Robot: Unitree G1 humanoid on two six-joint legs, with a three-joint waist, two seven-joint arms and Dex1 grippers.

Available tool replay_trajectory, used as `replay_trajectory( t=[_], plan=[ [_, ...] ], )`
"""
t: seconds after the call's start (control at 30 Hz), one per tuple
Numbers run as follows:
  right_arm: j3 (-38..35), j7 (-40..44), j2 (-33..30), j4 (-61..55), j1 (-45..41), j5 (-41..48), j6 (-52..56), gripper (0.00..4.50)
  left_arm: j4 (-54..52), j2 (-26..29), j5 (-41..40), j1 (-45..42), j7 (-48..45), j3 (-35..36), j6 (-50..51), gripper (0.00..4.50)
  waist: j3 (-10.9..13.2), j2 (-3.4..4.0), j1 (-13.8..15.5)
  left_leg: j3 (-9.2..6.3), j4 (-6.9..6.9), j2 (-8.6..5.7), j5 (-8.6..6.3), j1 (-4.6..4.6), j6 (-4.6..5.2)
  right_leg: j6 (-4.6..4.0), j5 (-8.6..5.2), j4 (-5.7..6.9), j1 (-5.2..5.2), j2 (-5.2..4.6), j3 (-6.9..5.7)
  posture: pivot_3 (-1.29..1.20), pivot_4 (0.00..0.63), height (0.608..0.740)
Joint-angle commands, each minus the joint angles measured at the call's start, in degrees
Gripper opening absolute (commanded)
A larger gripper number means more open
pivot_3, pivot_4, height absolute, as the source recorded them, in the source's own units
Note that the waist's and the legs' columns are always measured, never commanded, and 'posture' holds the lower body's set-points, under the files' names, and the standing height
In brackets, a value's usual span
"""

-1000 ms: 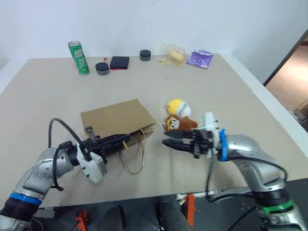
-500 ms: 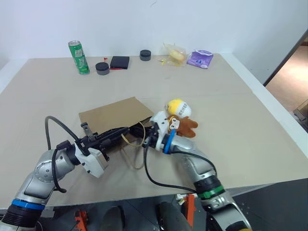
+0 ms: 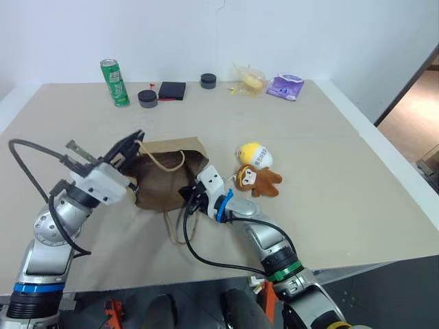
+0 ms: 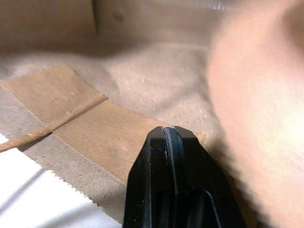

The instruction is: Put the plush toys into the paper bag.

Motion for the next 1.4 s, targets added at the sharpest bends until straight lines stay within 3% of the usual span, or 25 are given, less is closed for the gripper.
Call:
replay_trajectory(
  t=[0.03,0.33,0.47,0.53,0.57,0.63,0.67,0.77,0.8,0.9,1.07,1.37,1.4],
  plan=[
    [0.55,-0.60,-0.50,0.37,0.49,-1.20,3.71,0.09,-6.00,-0.08,-1.39,-2.84,0.85,1.24,2.47,0.00,-0.04,-0.01,-0.01,0.00,0.00,0.00,0.00,0.01,0.00,0.00,0.01,0.00,0.00,-0.01,0.01,0.00,0.150,0.740],
    [0.09,0.68,-0.87,-1.39,0.56,-0.75,1.27,0.09,-7.09,-0.08,-1.73,-1.55,-1.98,0.50,3.43,0.00,-0.04,-0.01,-0.02,0.00,-0.07,0.00,0.00,0.04,0.01,-0.06,-0.04,0.00,-0.02,0.01,0.01,0.00,0.150,0.740],
    [-1.84,7.07,-1.85,-9.11,2.75,4.46,-4.53,0.09,-5.35,-0.59,-0.35,2.19,-3.31,-1.60,1.15,0.00,-0.03,0.00,0.06,0.00,-0.08,-0.01,0.00,-0.04,0.01,-0.04,-0.08,0.00,-0.08,0.00,0.01,0.00,0.150,0.740],
    [-3.19,10.19,-3.57,-13.59,4.60,7.46,-4.89,0.53,-4.63,-1.21,0.39,3.67,-3.26,-2.48,0.09,0.00,-0.03,-0.01,0.05,0.00,-0.09,-0.02,0.00,-0.09,0.00,-0.02,-0.16,0.00,-0.12,-0.01,0.04,0.00,0.150,0.740],
    [-4.22,12.38,-5.18,-16.64,5.77,9.46,-5.03,1.00,-4.18,-1.57,0.73,4.26,-3.06,-2.75,-0.40,0.00,-0.03,-0.01,0.07,0.00,-0.09,-0.01,0.00,-0.17,0.00,-0.02,-0.16,0.00,-0.20,0.00,0.03,0.00,0.150,0.740],
    [-6.72,14.97,-7.42,-21.25,7.02,13.02,-4.65,1.22,-3.71,-2.07,0.84,4.72,-2.73,-2.87,-0.72,0.00,-0.02,0.00,0.10,0.00,-0.09,-0.01,0.00,-0.21,0.00,-0.03,-0.16,0.00,-0.22,0.00,0.02,0.00,0.150,0.740],
    [-8.15,15.83,-8.60,-23.34,7.18,14.92,-3.29,1.86,-3.53,-2.22,0.74,4.67,-2.63,-2.88,-0.64,0.00,-0.02,0.01,0.14,-0.01,-0.13,0.00,0.00,-0.19,0.00,-0.05,-0.18,0.00,-0.21,0.00,0.01,0.00,0.150,0.740],
    [-11.52,19.30,-14.38,-28.11,7.05,19.25,0.41,2.93,-3.24,-2.54,0.76,4.38,-2.78,-2.89,-0.83,0.00,-0.01,0.01,0.16,-0.02,-0.16,-0.01,0.00,-0.22,0.00,-0.03,-0.23,0.00,-0.21,-0.01,0.00,0.00,0.150,0.740],
    [-12.97,20.22,-16.62,-28.65,6.67,20.33,1.77,3.06,-3.19,-2.61,0.69,4.28,-2.84,-2.86,-0.86,0.00,-0.02,0.00,0.16,-0.01,-0.15,-0.01,0.00,-0.21,0.00,-0.03,-0.23,0.00,-0.22,-0.01,0.01,0.00,0.150,0.740],
    [-16.42,22.42,-24.37,-26.17,4.87,19.75,3.59,4.36,-2.92,-2.50,0.39,4.04,-3.11,-2.81,-1.01,0.00,-0.01,0.02,0.14,0.00,-0.18,-0.02,0.00,-0.10,-0.01,-0.04,-0.23,0.00,-0.16,-0.04,0.01,0.00,0.150,0.740],
    [-16.13,22.40,-32.03,-15.77,2.28,12.50,-0.02,4.45,-2.45,-2.15,-0.26,3.30,-3.68,-2.63,-0.97,0.00,0.01,0.05,0.13,0.05,-0.17,-0.04,0.00,-0.07,-0.01,-0.06,-0.22,-0.01,-0.17,-0.06,0.05,0.00,0.150,0.740],
    [-10.37,21.20,-33.36,-4.67,0.72,2.28,-5.18,4.45,-1.95,-2.14,-0.49,2.05,-4.13,-2.72,-0.82,0.00,0.02,0.06,0.09,0.04,-0.25,-0.06,0.00,-0.12,0.00,-0.05,-0.29,-0.01,-0.22,0.00,0.12,0.00,0.150,0.740],
    [-10.16,21.14,-33.41,-3.93,0.60,1.62,-5.55,3.88,-1.90,-2.13,-0.54,1.99,-4.17,-2.72,-0.83,0.00,0.02,0.06,0.10,0.05,-0.24,-0.07,0.00,-0.12,0.00,-0.04,-0.29,-0.01,-0.22,-0.01,0.13,0.00,0.150,0.740]
  ],
)
